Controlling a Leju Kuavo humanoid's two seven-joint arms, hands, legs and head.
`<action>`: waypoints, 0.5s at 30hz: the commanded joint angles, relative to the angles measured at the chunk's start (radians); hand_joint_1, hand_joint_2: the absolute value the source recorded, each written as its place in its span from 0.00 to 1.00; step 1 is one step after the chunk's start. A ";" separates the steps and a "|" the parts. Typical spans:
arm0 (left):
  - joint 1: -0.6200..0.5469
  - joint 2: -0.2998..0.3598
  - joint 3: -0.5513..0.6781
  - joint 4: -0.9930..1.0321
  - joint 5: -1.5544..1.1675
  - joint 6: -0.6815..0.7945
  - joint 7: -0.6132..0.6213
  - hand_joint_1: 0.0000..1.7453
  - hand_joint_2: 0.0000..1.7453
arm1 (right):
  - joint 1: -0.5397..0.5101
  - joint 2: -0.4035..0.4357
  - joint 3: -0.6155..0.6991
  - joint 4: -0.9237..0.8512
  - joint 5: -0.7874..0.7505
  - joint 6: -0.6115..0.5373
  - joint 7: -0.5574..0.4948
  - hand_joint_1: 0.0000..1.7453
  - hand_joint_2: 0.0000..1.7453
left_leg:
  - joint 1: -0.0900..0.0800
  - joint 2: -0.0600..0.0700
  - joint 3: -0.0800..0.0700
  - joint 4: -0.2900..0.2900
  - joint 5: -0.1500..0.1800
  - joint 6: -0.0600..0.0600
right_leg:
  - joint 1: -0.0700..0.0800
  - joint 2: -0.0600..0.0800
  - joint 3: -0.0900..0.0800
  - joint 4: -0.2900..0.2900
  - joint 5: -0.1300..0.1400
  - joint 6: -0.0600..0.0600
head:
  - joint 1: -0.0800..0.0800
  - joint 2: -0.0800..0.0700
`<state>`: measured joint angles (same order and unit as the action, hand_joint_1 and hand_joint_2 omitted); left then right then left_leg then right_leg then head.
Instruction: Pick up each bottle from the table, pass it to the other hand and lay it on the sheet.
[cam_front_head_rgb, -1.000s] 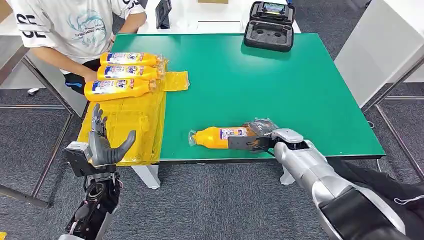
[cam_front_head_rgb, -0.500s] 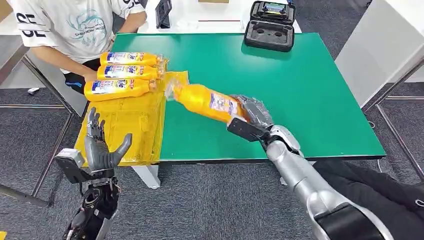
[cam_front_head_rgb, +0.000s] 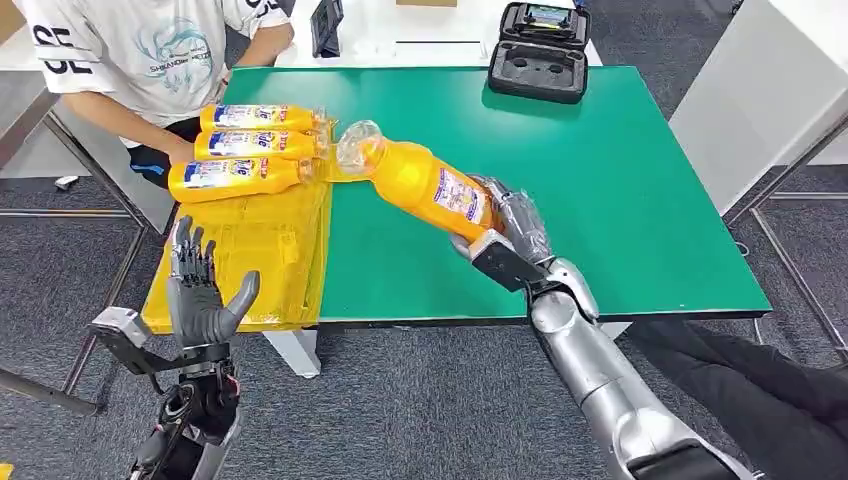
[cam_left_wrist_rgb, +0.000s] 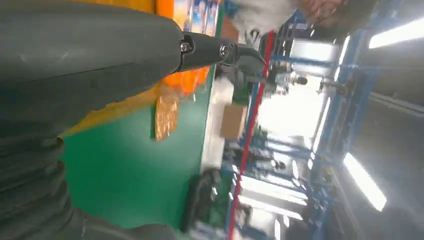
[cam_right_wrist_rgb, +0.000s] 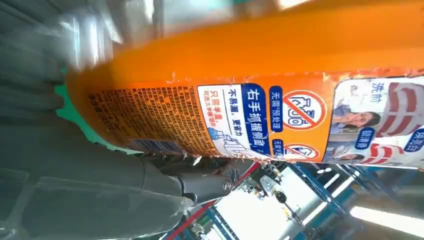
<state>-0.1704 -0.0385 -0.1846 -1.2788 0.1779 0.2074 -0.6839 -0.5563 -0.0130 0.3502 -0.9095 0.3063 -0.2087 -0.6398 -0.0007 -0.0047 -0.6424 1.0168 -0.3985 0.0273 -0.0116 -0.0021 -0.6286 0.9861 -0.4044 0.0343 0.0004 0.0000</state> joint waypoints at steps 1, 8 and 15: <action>0.022 0.011 -0.114 -0.090 0.038 -0.178 0.072 0.00 1.00 | 0.102 0.100 0.015 0.036 -0.051 0.083 -0.058 1.00 1.00 | 0.001 0.000 0.006 -0.001 -0.003 -0.002 | 0.002 0.000 0.006 -0.002 -0.002 -0.001 | 0.000 0.000; -0.041 -0.016 -0.247 -0.010 0.009 -0.258 0.106 0.00 1.00 | 0.177 0.177 0.081 0.073 -0.041 0.175 -0.058 1.00 1.00 | 0.001 -0.001 0.003 -0.001 -0.002 -0.002 | 0.001 -0.001 0.003 -0.001 -0.002 -0.002 | 0.000 0.000; -0.098 -0.011 -0.302 0.061 0.003 -0.267 0.096 0.00 1.00 | 0.199 0.207 0.104 0.151 0.009 0.199 -0.058 1.00 1.00 | 0.001 -0.001 0.006 -0.002 -0.003 -0.003 | 0.001 -0.001 0.006 -0.002 -0.004 -0.002 | 0.000 0.000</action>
<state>-0.1781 -0.0603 -0.3880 -1.3443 0.1885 -0.0599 -0.5837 -0.3555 0.1591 0.4113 -0.8926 0.2960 -0.0290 -0.6962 -0.0004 -0.0047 -0.6428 1.0165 -0.3998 0.0260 -0.0115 -0.0020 -0.6298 0.9859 -0.4057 0.0335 0.0000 0.0000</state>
